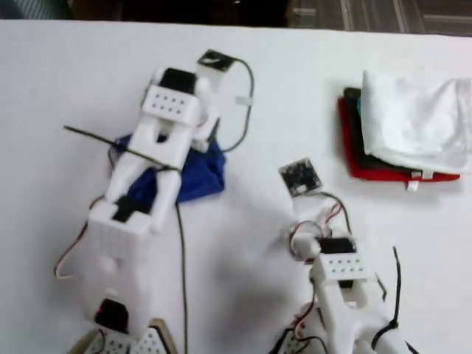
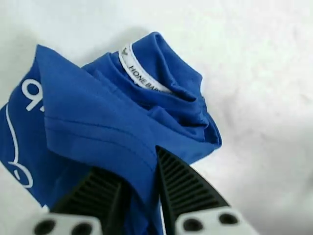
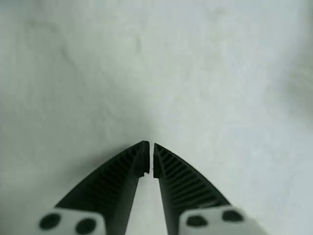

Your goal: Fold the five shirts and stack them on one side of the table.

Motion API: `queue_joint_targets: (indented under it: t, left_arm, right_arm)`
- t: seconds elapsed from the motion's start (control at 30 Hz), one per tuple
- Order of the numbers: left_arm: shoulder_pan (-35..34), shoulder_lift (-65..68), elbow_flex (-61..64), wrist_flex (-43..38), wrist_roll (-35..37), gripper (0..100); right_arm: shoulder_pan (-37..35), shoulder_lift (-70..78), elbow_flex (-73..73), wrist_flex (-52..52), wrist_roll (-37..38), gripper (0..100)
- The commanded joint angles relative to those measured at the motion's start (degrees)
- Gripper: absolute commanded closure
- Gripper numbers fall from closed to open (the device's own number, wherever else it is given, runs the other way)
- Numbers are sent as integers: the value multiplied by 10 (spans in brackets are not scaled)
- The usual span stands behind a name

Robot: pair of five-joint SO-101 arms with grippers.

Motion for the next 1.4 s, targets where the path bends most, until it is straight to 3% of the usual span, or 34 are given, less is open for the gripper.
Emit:
queue_joint_targets:
  t: [0.0, 0.5, 0.7, 0.8, 0.93, 1.03, 1.1, 1.23, 1.37]
  left_arm:
    - [8, 7, -50, 6, 6, 973]
    - [28, 18, -69, 5, 4, 965]
    - [26, 7, -87, 16, 4, 769]
    - [7, -6, -141, 46, 4, 781]
    - [-61, -42, -201, 62, 3, 826]
    - [-153, -76, -201, 62, 3, 973]
    - [-220, -91, -194, 64, -10, 962]
    - [-314, -96, -95, 62, -108, 972]
    - [-371, -99, 45, 49, -147, 973]
  right_arm:
    - [5, -16, -2, -9, -4, 976]
    - [5, -15, -2, -9, -4, 976]
    - [5, -15, -2, -9, -4, 976]
    - [5, -15, -2, -9, -4, 976]
    - [5, -15, -2, -9, -4, 976]
    - [5, -15, -2, -9, -4, 976]
    - [5, -15, -2, -9, -4, 976]
    - [5, -11, -67, 7, -4, 978]
    - [-40, 56, -282, 135, -8, 978]
